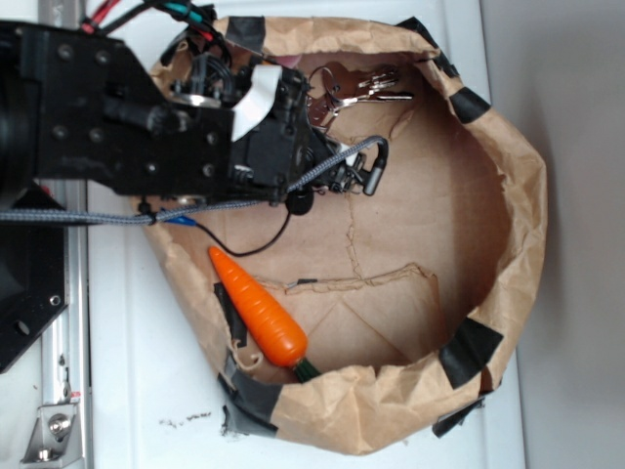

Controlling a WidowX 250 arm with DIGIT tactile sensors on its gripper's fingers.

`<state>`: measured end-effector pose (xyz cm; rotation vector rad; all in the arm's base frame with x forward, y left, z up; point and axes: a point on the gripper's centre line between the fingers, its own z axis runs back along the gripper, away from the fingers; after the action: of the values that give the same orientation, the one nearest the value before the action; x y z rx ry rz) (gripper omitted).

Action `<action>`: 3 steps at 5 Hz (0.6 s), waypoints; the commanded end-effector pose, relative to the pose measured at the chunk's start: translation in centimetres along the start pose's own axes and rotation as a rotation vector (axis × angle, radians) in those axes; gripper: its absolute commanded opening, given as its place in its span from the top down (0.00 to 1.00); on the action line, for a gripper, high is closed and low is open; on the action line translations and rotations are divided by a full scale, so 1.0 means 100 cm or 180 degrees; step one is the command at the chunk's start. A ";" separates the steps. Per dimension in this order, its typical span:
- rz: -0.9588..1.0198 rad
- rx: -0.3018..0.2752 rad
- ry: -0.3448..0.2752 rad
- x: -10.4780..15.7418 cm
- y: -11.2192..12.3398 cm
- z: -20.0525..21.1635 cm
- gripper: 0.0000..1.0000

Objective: Grab the silver keys.

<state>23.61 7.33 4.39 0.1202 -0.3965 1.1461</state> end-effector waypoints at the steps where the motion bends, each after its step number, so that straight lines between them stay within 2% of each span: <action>1: 0.0216 0.0044 -0.0048 0.007 0.013 -0.001 0.00; 3: 0.0247 0.0084 -0.0220 -0.002 0.009 -0.014 0.00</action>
<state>23.84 7.16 2.64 0.1677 -0.4461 1.1772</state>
